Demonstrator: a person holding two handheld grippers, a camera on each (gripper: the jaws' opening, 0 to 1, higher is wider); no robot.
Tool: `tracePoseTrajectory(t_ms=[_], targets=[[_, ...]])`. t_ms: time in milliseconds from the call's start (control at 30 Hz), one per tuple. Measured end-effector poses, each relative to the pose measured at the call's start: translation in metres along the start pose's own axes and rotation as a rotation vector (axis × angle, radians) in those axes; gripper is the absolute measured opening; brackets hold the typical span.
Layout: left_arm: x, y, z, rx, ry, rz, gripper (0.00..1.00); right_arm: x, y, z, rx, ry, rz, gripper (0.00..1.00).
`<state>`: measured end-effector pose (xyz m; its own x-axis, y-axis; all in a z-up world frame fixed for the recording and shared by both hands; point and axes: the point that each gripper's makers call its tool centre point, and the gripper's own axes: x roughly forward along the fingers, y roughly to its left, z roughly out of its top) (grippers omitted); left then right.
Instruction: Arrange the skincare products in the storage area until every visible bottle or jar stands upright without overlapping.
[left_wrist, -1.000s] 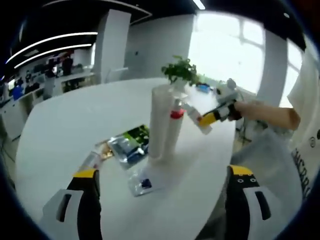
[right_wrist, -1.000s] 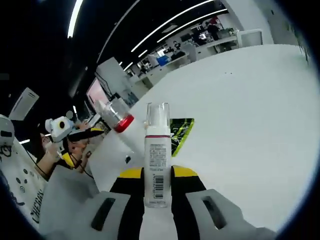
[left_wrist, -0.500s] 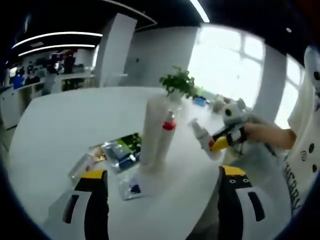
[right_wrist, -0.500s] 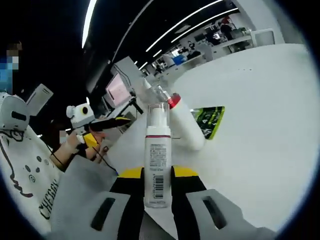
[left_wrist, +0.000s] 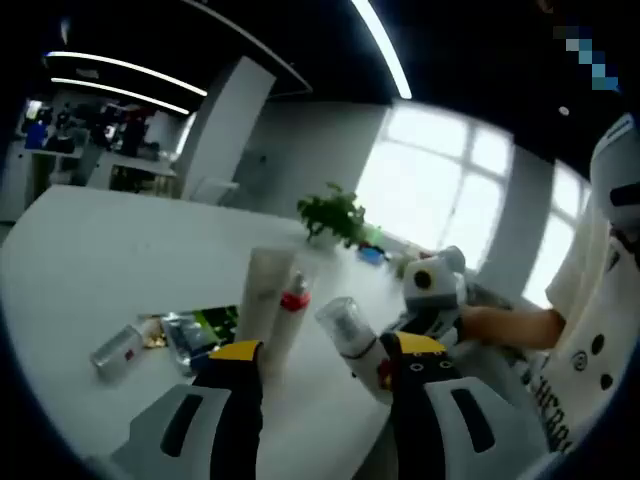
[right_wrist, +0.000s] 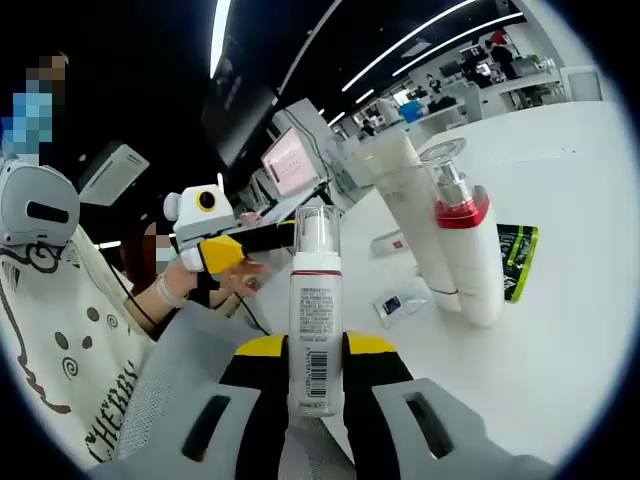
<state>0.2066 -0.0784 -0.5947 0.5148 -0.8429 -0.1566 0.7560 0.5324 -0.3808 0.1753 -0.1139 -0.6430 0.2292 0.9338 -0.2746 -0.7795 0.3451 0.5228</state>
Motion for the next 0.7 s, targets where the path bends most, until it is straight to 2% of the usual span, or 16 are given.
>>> tracePoseTrajectory(t_ms=[133, 233, 300, 433, 533, 633, 700], targets=[[-0.001, 0.001, 0.000, -0.022, -0.007, -0.028, 0.43, 0.006, 0.011, 0.005, -0.028, -0.002, 0.042, 0.19], [-0.001, -0.002, 0.003, -0.084, -0.036, -0.068, 0.42, 0.008, 0.022, 0.006, -0.024, -0.012, 0.101, 0.19], [-0.001, -0.003, 0.002, -0.076, -0.037, -0.073, 0.38, 0.010, 0.025, 0.003, -0.024, -0.001, 0.113, 0.19], [0.006, -0.020, 0.003, -0.080, -0.043, -0.109, 0.32, 0.011, 0.033, -0.002, -0.046, 0.017, 0.150, 0.19], [0.012, -0.028, 0.001, -0.073, -0.031, -0.127, 0.32, 0.010, 0.040, 0.000, -0.063, 0.000, 0.188, 0.19], [0.012, -0.029, 0.004, -0.072, -0.047, -0.141, 0.30, 0.010, 0.040, 0.000, -0.064, -0.005, 0.195, 0.20], [0.013, -0.034, 0.004, -0.073, -0.042, -0.161, 0.24, 0.009, 0.040, 0.000, -0.061, -0.008, 0.199, 0.20]])
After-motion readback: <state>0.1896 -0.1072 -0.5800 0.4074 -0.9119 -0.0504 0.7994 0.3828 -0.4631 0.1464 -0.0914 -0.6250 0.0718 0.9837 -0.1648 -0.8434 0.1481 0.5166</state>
